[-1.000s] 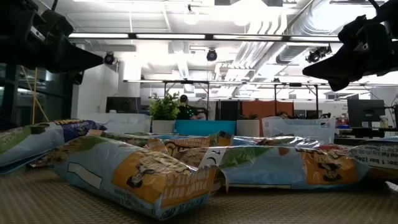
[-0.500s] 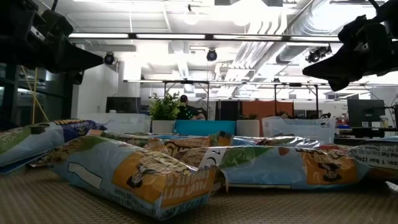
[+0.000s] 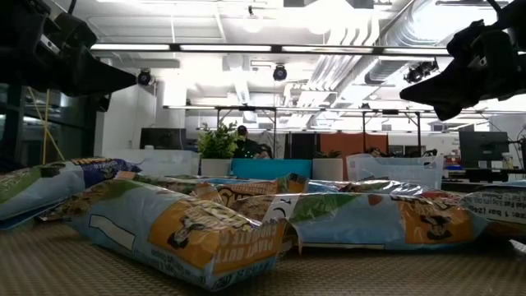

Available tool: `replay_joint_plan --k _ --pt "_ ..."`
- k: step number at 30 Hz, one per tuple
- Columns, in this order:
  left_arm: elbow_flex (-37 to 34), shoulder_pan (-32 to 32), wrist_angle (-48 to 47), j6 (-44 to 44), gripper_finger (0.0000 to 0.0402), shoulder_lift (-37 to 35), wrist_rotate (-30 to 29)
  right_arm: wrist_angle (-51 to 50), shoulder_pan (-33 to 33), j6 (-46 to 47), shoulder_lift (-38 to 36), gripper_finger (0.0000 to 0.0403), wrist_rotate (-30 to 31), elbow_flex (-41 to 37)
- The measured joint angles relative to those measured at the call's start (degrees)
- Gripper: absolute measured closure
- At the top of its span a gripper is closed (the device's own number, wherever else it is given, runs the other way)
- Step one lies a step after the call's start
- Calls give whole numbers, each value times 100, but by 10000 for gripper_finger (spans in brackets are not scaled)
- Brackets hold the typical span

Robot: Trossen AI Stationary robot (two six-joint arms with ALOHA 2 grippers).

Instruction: Pick and place Granola Bars by type

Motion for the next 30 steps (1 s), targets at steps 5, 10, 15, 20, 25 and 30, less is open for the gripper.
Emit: replay_joint_plan --k 5,10,15,20,25,30 --pt "1 2 2 -1 400 2 0 0 0 1 0 402 0 0" --pt "1 1 1 1 400 2 0 0 0 -1 2 402 0 0" --pt "1 2 -4 270 400 0 -35 -1 -1 0 1 402 0 1" --pt "1 2 -3 291 400 0 -15 -1 -2 1 2 402 0 1" --pt "1 2 -2 301 400 0 -15 5 -1 0 2 402 0 0" --pt "1 2 -2 301 400 0 -15 75 0 60 2 402 242 1"
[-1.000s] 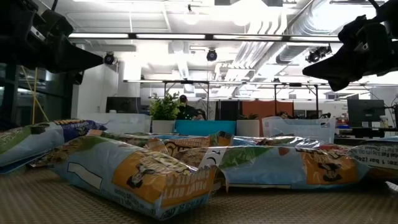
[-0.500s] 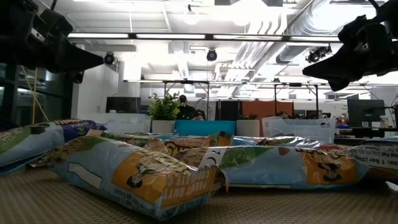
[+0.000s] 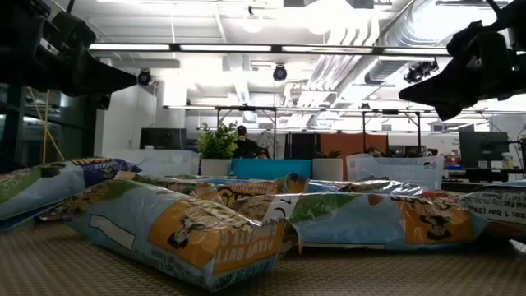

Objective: Pick and place Granola Bars by type
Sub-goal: Put the yellow granola bar into the right transparent bin

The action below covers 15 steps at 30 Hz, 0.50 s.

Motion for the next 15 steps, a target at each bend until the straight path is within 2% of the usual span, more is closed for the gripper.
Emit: replay_joint_plan --k 4,7,9,12,15 --pt "0 0 0 0 400 0 0 578 0 898 8 402 -40 -1" --pt "0 0 0 0 400 0 0 1105 0 904 32 402 -41 40" --pt "0 0 0 0 400 0 0 1106 0 511 106 402 -35 283" --pt "0 0 2 0 400 0 2 589 0 -31 383 402 -5 947" --pt "0 0 1 0 400 0 4 -432 0 -236 991 402 162 1904"
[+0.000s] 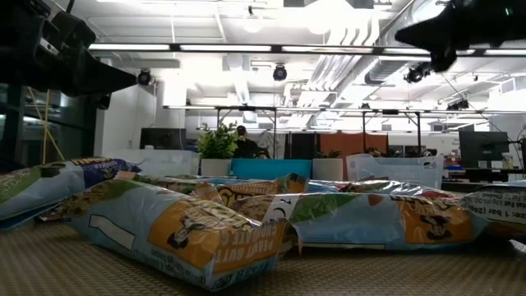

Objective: Pick and place Granola Bars by type
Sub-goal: Put the yellow granola bar into the right transparent bin

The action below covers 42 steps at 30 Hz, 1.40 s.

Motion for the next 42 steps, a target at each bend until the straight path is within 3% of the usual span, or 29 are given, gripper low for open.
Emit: replay_joint_plan --k 9,17,28,42 --pt "0 0 1 0 400 0 -2 -2769 -2 438 2543 402 137 3054" --pt "0 0 1 0 400 0 -2 -4072 -2 1274 4493 402 -123 4718" --pt "0 0 1 0 400 0 -2 -4167 0 1342 6414 391 -1019 5681" --pt "0 -2 1 -2 400 0 -4 -3272 9 1355 7826 221 -1712 5832"
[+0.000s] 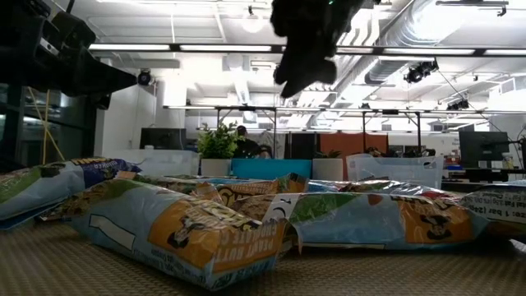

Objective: Pick and place Granola Bars by type
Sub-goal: Put the yellow granola bar into the right transparent bin

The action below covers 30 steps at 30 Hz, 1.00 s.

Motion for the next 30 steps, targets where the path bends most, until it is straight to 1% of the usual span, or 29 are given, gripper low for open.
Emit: replay_joint_plan --k 6,10,13,18,24,30 --pt "0 2 0 0 400 0 0 695 0 -17 480 184 -434 0" --pt "0 2 0 0 400 0 0 918 7 -56 713 177 -667 0" --pt "0 2 0 0 400 0 0 982 7 -360 876 176 -766 0" --pt "0 2 0 0 400 0 0 1094 7 -764 1147 175 -753 -2" --pt "0 0 0 0 400 0 0 1096 89 -747 1530 175 -518 -4" --pt "0 0 0 0 400 0 0 1328 271 -715 1720 175 -208 -4"
